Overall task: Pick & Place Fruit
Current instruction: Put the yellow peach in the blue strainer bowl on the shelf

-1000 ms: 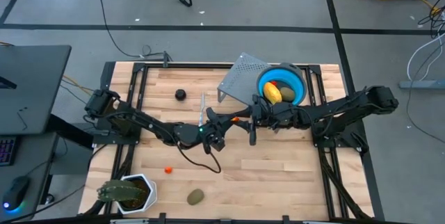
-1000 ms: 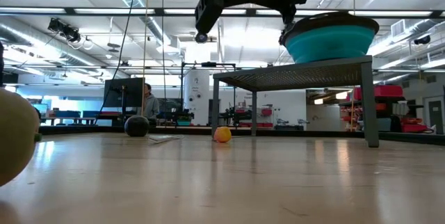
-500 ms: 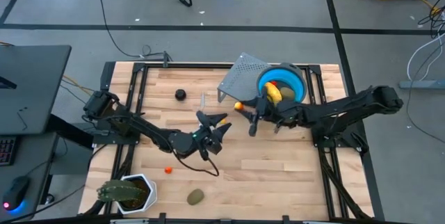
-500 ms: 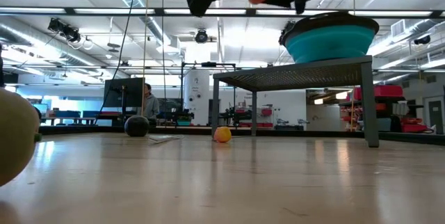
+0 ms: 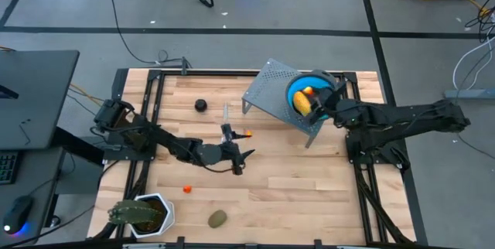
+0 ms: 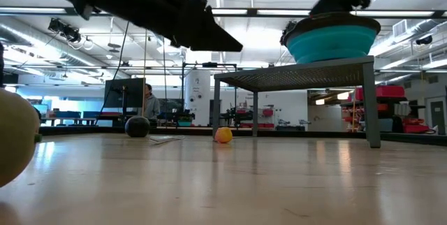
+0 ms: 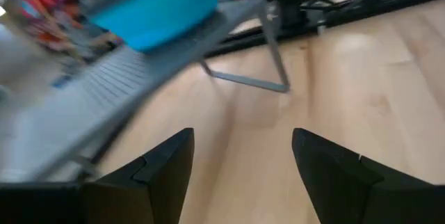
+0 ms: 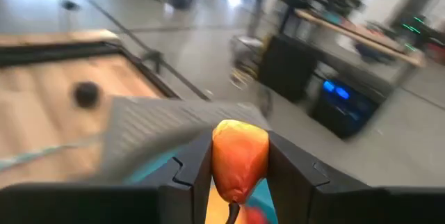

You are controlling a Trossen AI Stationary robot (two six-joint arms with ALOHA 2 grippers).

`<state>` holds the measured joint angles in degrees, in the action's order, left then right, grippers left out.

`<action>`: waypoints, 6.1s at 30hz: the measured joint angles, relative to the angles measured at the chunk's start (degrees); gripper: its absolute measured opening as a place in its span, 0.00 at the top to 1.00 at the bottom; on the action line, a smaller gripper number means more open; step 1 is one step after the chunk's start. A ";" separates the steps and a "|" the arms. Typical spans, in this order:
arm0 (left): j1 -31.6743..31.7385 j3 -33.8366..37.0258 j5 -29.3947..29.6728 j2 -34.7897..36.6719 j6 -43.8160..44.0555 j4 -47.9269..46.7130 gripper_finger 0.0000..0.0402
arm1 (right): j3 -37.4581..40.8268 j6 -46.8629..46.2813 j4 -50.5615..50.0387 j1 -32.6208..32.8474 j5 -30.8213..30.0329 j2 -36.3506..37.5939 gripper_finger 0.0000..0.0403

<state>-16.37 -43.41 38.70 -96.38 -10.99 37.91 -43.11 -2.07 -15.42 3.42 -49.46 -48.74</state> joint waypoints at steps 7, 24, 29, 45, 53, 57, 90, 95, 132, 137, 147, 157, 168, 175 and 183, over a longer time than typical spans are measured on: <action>6.01 1.43 -3.72 0.00 14.55 -0.37 0.38 | 0.00 -2.38 -6.92 -1.27 -1.59 2.78 0.65; 9.89 1.43 -4.62 -1.09 31.66 -11.17 0.25 | 0.00 -1.77 -5.76 -1.47 -2.18 2.72 0.35; 10.55 0.84 -1.26 -5.12 37.19 -9.36 0.23 | 0.00 -1.56 -3.10 -1.42 4.96 2.72 0.35; 10.75 -6.50 2.15 -17.57 38.89 -9.16 0.23 | 0.00 -2.41 -4.89 -1.42 7.25 2.68 0.35; 10.75 -6.70 4.79 -18.12 39.24 -11.96 0.25 | 0.00 -3.31 -6.31 -1.42 7.70 2.68 0.35; 10.72 -6.70 3.57 -18.12 41.10 -13.68 0.27 | 0.00 -3.31 -6.35 -1.42 7.73 2.68 0.35; 11.40 -6.68 -3.01 -17.97 39.44 -15.68 0.63 | 0.00 -3.09 -6.64 -1.42 9.22 2.68 0.35; 10.47 -6.65 -8.42 -17.88 30.25 -3.15 0.63 | 0.00 -1.79 -6.58 -1.42 16.52 2.80 0.35; -0.55 -10.57 5.01 -10.01 -81.40 31.69 0.62 | 0.00 -0.60 19.05 -1.38 47.21 -14.33 0.35; -0.58 -10.57 4.98 -10.01 -81.83 29.03 0.62 | 0.00 -0.49 21.72 -1.38 50.84 -14.37 0.35; -0.57 -10.61 4.70 -10.01 -83.36 29.16 0.62 | 0.00 -1.19 27.05 -1.42 53.81 -19.36 0.35; -0.55 -10.65 5.18 -10.01 -83.66 29.05 0.62 | 0.00 -2.47 29.41 -1.42 53.75 -21.72 0.35; -0.55 -10.65 5.78 -10.01 -81.37 28.57 0.62 | 0.00 -3.07 29.42 -1.40 53.56 -21.72 0.51; -0.55 -10.65 6.05 -10.01 -81.50 28.57 0.62 | 0.00 -3.09 29.40 -1.36 52.68 -21.72 0.66; -0.53 -10.65 6.10 -10.01 -80.57 28.57 0.62 | 0.00 -3.11 29.42 -1.37 51.53 -21.72 0.69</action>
<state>-16.91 -54.06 44.80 -106.39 -91.56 66.48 -43.11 -5.19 14.00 2.06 2.07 -70.46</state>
